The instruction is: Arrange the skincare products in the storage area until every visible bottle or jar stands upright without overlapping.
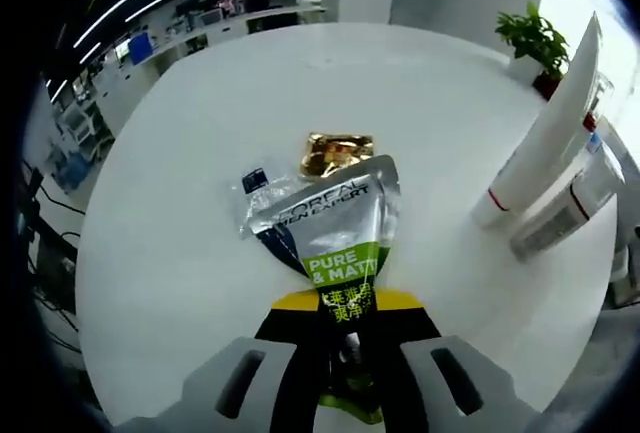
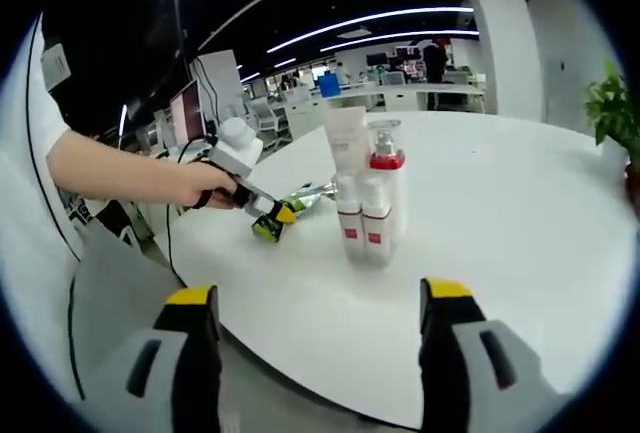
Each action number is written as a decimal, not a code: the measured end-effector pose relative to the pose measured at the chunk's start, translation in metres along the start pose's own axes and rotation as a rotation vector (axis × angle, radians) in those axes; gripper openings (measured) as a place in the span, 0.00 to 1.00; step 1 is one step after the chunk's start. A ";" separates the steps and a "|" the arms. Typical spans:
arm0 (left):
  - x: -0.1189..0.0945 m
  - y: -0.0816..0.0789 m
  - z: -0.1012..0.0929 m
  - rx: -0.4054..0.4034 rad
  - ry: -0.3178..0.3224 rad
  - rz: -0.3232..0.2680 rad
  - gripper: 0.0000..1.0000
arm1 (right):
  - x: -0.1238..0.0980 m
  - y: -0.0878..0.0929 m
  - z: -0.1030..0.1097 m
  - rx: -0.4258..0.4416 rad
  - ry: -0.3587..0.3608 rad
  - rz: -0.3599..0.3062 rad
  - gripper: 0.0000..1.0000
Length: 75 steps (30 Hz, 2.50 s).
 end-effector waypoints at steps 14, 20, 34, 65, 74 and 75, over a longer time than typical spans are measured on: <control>-0.023 0.010 -0.006 0.053 0.043 -0.083 0.12 | 0.000 0.000 0.002 -0.013 -0.007 0.001 0.82; -0.036 0.016 -0.012 0.080 0.070 -0.120 0.12 | 0.001 0.000 0.003 -0.021 -0.013 0.004 0.82; -0.068 0.030 -0.018 0.095 0.109 -0.189 0.12 | -0.001 -0.002 0.004 -0.008 -0.011 -0.024 0.77; -0.125 0.050 -0.045 0.227 0.215 -0.312 0.13 | 0.000 -0.012 0.012 -0.076 -0.031 -0.054 0.75; -0.140 0.054 -0.057 0.313 0.250 -0.343 0.13 | 0.004 -0.031 0.030 0.002 -0.085 -0.148 0.73; -0.143 0.055 -0.060 0.320 0.254 -0.346 0.13 | 0.006 -0.036 0.034 0.019 -0.099 -0.170 0.72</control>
Point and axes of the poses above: the point that each gripper's makers call its tool centre point, and the gripper's own axes: x roughly forward along the fingers, z roughly to its left, y roughly out of its underside, the point moved 10 cm from there along -x, roughly backward along the fingers, and after that the axes turned 13 degrees about -x, right-handed, at the moved point
